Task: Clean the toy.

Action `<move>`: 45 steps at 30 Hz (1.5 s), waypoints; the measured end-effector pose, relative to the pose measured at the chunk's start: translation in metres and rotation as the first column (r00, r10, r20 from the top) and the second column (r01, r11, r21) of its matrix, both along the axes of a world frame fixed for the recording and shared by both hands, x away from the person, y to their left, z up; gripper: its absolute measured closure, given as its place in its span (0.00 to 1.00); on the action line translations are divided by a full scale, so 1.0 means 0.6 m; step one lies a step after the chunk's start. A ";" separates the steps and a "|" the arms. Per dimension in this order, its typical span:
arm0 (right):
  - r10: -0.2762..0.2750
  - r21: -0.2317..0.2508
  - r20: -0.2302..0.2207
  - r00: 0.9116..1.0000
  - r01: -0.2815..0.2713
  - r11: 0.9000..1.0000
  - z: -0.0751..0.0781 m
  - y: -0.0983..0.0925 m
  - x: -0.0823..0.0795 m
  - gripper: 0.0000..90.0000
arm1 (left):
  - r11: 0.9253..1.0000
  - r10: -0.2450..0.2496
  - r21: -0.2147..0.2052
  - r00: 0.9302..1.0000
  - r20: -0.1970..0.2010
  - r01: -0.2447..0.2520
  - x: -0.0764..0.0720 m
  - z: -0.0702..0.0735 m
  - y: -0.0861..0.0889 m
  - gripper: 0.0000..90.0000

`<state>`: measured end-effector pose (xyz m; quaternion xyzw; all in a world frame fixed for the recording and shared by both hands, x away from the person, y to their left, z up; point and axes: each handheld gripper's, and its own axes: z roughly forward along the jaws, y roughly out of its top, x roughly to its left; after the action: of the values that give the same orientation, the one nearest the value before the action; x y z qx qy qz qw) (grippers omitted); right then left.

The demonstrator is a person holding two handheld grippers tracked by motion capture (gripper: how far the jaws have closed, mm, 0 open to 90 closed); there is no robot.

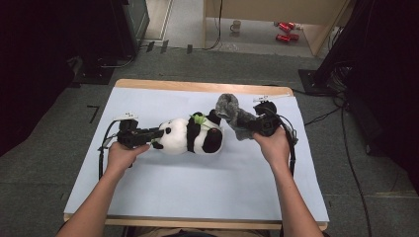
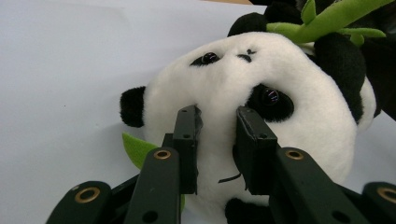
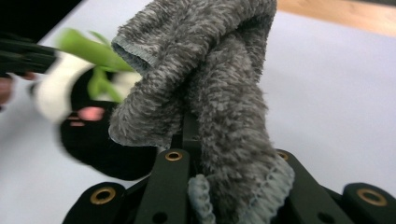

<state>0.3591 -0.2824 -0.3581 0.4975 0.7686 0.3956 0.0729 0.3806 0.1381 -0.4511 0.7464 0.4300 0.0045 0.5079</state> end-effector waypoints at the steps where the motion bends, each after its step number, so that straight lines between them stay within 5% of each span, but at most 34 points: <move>1: 0.011 0.006 0.008 1.000 -0.011 1.000 0.007 0.005 -0.002 0.88 | 1.000 0.003 -0.003 1.000 -0.002 -0.003 0.001 0.000 0.000 0.79; 10: 0.132 0.003 0.077 0.988 -0.132 0.991 0.052 0.069 -0.020 0.88 | 1.000 0.012 -0.002 1.000 0.001 -0.012 0.002 0.000 -0.001 0.80; 17: 0.208 -0.053 0.028 0.978 -0.206 0.977 0.013 0.113 -0.022 0.88 | 1.000 -0.001 0.011 1.000 0.009 0.001 0.006 -0.001 -0.005 0.80; 31: 0.140 -0.064 -0.027 0.990 -0.141 0.988 -0.032 0.054 -0.039 0.88 | 0.999 -0.020 0.027 1.000 0.017 0.019 0.004 -0.003 -0.006 0.80; 34: 0.123 -0.096 -0.047 0.991 -0.127 0.987 -0.044 0.046 -0.037 0.88 | 1.000 -0.014 0.023 1.000 0.012 0.014 0.004 -0.004 -0.004 0.80; 38: 0.100 -0.055 -0.065 0.993 -0.103 0.993 -0.060 0.030 -0.036 0.88 | 1.000 -0.013 0.022 1.000 0.013 0.012 0.003 -0.004 -0.004 0.80; 42: 0.072 -0.087 -0.070 0.995 -0.078 0.993 -0.060 0.016 -0.029 0.88 | 1.000 -0.011 0.019 1.000 0.014 0.011 0.003 -0.005 -0.003 0.80; 45: 0.050 -0.064 -0.054 0.997 -0.054 0.996 -0.044 0.007 -0.030 0.88 | 1.000 -0.009 0.019 1.000 0.014 0.009 0.003 -0.005 -0.003 0.80</move>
<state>0.3409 -0.2784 -0.3848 0.4848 0.7955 0.3588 0.0588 0.3821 0.1362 -0.4538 0.7530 0.4229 0.0116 0.5041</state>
